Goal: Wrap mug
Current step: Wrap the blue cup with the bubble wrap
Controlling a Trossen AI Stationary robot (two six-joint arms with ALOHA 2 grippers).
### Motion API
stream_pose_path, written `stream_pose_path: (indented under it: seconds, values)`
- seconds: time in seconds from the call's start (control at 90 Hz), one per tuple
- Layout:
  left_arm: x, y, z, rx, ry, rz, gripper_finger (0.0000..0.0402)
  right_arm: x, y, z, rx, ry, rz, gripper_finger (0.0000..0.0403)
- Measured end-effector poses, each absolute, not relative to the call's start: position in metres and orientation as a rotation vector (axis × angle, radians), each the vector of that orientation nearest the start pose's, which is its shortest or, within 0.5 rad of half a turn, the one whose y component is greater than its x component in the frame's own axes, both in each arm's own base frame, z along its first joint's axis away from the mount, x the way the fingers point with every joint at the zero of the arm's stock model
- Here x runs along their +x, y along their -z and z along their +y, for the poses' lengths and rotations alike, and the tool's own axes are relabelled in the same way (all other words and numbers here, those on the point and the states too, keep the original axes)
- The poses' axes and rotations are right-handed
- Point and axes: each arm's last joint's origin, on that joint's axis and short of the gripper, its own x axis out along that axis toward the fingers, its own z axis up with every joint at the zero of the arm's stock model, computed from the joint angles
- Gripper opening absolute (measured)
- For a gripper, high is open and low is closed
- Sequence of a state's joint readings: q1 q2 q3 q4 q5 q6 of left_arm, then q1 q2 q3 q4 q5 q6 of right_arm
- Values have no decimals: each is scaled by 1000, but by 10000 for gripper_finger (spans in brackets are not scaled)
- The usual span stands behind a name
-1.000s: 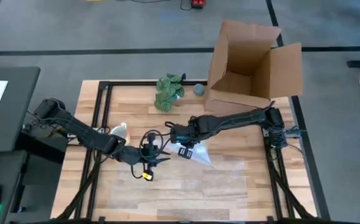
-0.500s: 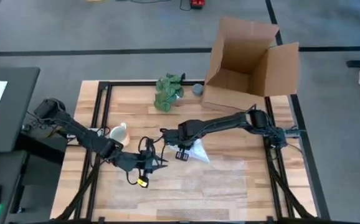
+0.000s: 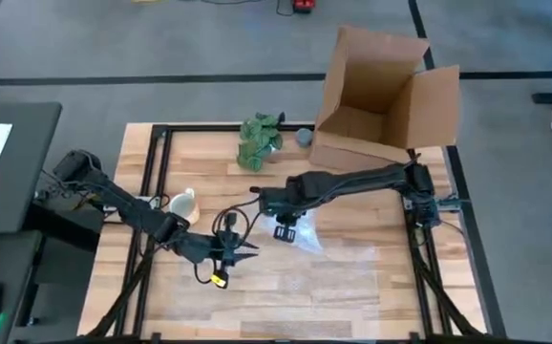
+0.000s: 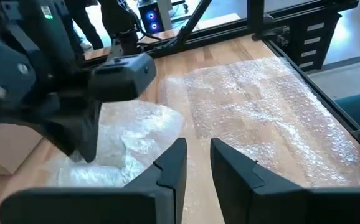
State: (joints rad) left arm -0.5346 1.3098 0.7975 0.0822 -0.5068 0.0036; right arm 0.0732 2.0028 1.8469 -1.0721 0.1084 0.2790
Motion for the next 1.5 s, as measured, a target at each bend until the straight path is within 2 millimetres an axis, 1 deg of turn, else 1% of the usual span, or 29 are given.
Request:
stream_pose_path:
  seconds: [0.111,0.189,0.244,0.322,0.4,0.489,0.589,0.711,0.8,0.878,0.989,1.044,1.078,1.233,1.389,1.5]
  values:
    - [248,-252,-129,209,23,378,52,403,-297,26,139,195,1148,77]
    - [248,-250,-127,207,19,393,52,396,-310,30,126,176,1109,78]
    - [249,-250,-125,198,11,400,52,394,-313,36,115,160,1094,79]
    - [251,-250,-121,186,-6,402,52,395,-310,42,98,158,1078,79]
    - [253,-249,-116,181,-25,407,52,398,-296,45,86,159,1103,79]
    - [256,-249,-111,166,-48,409,52,406,-268,42,82,174,1143,76]
    - [257,-249,-108,158,-60,412,52,413,-234,34,68,221,1211,72]
    - [257,-249,-108,158,-58,412,52,420,-208,18,71,273,1268,68]
    - [257,-249,-108,158,-58,412,52,426,-190,8,104,278,1303,66]
    - [257,-249,-108,153,-58,411,52,432,-174,4,147,231,1334,65]
    - [257,-249,-108,145,-59,411,52,434,-168,5,135,188,1344,65]
    - [257,-249,-108,142,-53,412,52,434,-169,6,132,184,1342,65]
    - [257,-249,-109,138,-41,413,52,432,-173,7,134,184,1333,65]
    - [257,-249,-109,130,-32,416,52,423,-203,9,154,174,1275,65]
    - [257,-249,-109,128,-32,411,52,409,-249,9,167,158,1159,65]
    - [257,-249,-109,127,-31,411,52,402,-269,9,170,154,1106,65]
